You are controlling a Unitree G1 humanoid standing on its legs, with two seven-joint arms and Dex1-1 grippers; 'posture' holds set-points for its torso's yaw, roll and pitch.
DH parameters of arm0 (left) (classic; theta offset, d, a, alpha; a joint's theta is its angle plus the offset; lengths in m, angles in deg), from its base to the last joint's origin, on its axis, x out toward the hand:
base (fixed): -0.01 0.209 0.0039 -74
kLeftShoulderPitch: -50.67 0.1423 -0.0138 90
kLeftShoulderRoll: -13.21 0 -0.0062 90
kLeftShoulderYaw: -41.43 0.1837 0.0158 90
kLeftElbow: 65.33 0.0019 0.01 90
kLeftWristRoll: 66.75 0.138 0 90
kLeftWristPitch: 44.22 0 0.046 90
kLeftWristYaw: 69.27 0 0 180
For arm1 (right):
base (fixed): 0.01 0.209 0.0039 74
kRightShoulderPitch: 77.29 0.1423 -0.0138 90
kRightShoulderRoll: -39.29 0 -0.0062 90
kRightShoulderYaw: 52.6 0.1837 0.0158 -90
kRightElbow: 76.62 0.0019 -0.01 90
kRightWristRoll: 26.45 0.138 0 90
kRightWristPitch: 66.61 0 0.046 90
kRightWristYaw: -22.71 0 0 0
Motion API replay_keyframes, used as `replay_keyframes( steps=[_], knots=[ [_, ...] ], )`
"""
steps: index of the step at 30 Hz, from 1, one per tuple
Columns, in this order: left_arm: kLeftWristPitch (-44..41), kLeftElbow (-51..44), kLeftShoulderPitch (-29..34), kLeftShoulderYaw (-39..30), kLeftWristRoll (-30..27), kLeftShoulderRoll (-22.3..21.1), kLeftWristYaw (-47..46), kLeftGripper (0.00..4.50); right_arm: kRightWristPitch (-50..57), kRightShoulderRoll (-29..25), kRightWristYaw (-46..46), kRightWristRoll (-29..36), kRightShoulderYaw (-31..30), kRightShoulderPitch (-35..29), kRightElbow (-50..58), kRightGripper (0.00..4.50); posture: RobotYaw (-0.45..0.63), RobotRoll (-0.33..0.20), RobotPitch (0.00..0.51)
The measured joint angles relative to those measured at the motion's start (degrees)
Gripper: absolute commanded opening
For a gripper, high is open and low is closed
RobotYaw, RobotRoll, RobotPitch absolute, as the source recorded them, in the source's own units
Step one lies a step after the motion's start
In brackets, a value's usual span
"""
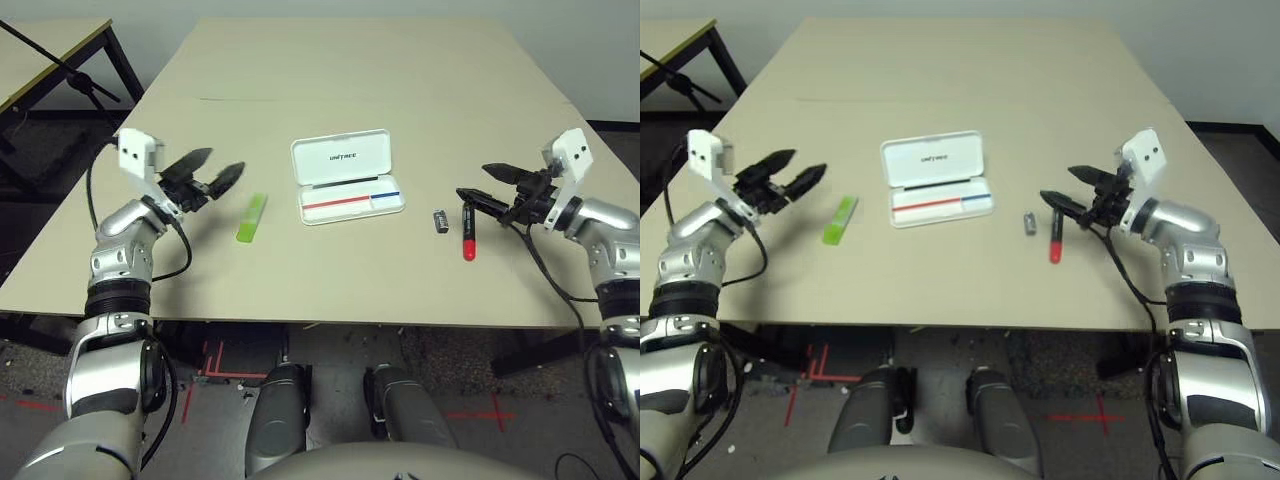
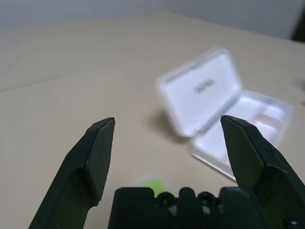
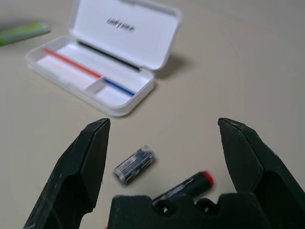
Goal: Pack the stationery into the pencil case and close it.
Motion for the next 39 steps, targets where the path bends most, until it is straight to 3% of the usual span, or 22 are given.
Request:
replay_keyframes(
  steps=[5,18,38,39],
  knots=[
    [-4.53,-5.31,0.32,5.85,1.05,0.12,1.75,4.48,2.69,-1.76,3.50,-0.01,-1.65,-3.11,3.72,4.50,-0.08,0.000,0.060],
    [-10.78,-2.98,-5.25,19.22,8.58,2.81,2.93,4.48,5.12,-2.34,1.67,0.04,-2.13,-8.80,10.30,4.50,-0.12,0.000,0.073],
    [-9.75,11.30,-12.76,23.45,17.26,7.34,2.94,4.48,5.22,-2.22,-2.60,0.71,-1.72,-11.13,13.21,4.50,-0.16,0.000,0.075],
    [-9.76,11.44,-13.03,23.90,17.56,7.34,3.49,4.32,5.22,-2.22,-2.81,0.76,-1.70,-11.27,13.29,4.50,-0.16,0.000,0.075]
  ],
)
